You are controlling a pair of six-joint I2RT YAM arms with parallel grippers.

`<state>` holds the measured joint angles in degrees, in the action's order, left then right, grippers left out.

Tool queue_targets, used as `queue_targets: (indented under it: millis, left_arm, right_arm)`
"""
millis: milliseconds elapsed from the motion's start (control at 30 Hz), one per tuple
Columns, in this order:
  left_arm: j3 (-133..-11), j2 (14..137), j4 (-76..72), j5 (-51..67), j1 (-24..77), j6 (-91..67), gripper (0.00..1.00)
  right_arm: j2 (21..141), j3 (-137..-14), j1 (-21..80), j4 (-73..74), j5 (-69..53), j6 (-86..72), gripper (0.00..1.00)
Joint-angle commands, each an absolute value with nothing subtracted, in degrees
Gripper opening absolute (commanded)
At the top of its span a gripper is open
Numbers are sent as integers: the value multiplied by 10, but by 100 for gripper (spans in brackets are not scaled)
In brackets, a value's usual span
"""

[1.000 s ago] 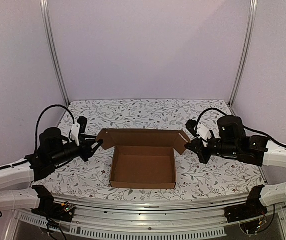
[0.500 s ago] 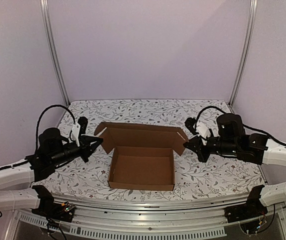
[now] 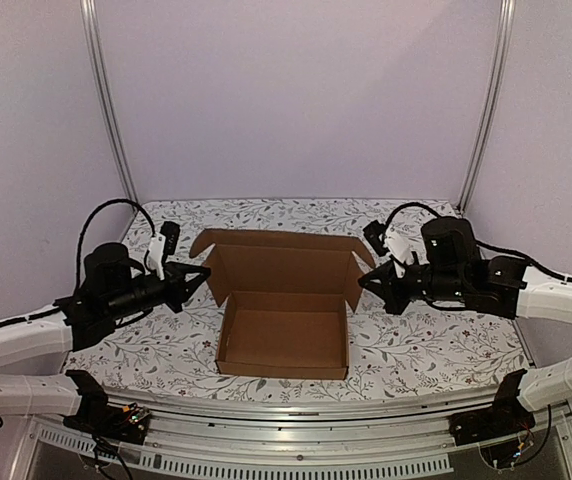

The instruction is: Fold the paper box

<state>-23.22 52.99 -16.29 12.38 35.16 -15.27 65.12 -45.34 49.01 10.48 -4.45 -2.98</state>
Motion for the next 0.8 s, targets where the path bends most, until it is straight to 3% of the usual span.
queue_targets:
  millis: [0,767]
  left_arm:
    - [-250,551,-138,147,360,-207,0]
    - [-270,553,-74,33,427,-242,0]
  right_arm:
    - [679,-488,529,105,-17,-73,0]
    - [777,-600,633,171,221,-167,0]
